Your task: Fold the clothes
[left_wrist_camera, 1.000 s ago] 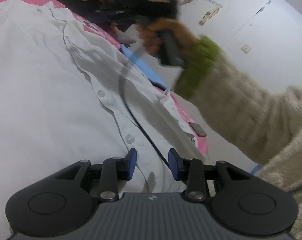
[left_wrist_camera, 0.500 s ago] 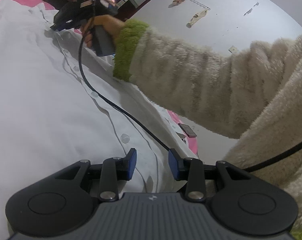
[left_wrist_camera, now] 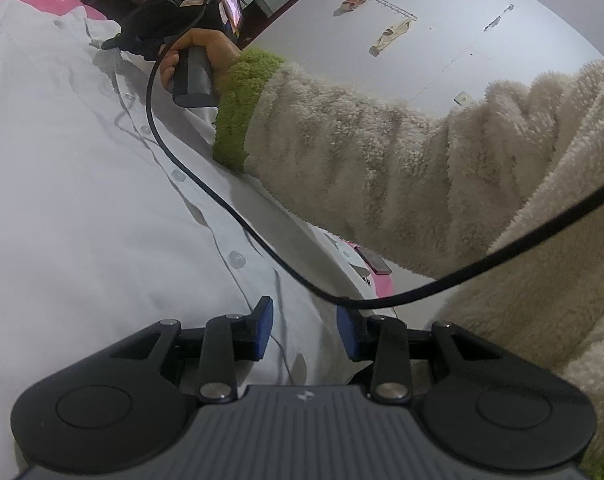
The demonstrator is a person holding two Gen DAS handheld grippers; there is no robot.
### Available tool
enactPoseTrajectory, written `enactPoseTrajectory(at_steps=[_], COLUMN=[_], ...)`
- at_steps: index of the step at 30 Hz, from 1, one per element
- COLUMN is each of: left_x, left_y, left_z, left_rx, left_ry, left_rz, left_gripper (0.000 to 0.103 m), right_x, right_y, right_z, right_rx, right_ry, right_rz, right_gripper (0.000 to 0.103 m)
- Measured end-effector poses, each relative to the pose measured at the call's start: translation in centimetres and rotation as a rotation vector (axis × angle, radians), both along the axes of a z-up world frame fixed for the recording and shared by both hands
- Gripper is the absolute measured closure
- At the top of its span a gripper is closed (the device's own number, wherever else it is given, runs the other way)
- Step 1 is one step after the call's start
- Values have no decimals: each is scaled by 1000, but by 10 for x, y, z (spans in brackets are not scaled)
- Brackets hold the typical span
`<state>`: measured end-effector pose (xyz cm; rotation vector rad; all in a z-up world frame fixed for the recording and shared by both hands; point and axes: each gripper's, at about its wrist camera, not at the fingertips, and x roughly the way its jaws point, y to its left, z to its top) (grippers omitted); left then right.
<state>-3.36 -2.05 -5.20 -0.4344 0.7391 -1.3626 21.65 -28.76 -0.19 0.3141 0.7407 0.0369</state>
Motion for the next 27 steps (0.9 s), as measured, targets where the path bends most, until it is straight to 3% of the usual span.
enactPoseTrajectory(at_steps=[4, 9, 13, 16, 22, 27], left_x=[-3, -5, -6, -10, -23, -27], left_y=[-1, -2, -2, 0, 8, 24], left_z=[5, 11, 16, 22, 39, 52], left_rx=[1, 5, 10, 15, 33, 53], left_ry=[-6, -5, 10, 19, 8, 25], left_rz=[-2, -2, 7, 24, 66, 119], left_gripper=[67, 67, 66, 61, 48, 43], right_x=[1, 4, -10, -47, -165, -238], right_y=[2, 8, -4, -22, -87, -117], right_z=[-6, -16, 7, 44, 114, 143], right_rx=[53, 29, 76, 121, 127, 91], right_ry=[-10, 11, -11, -91, -243, -294], right_rz=[44, 82, 47, 15, -67, -112], right_gripper=[103, 102, 98, 98, 98, 97])
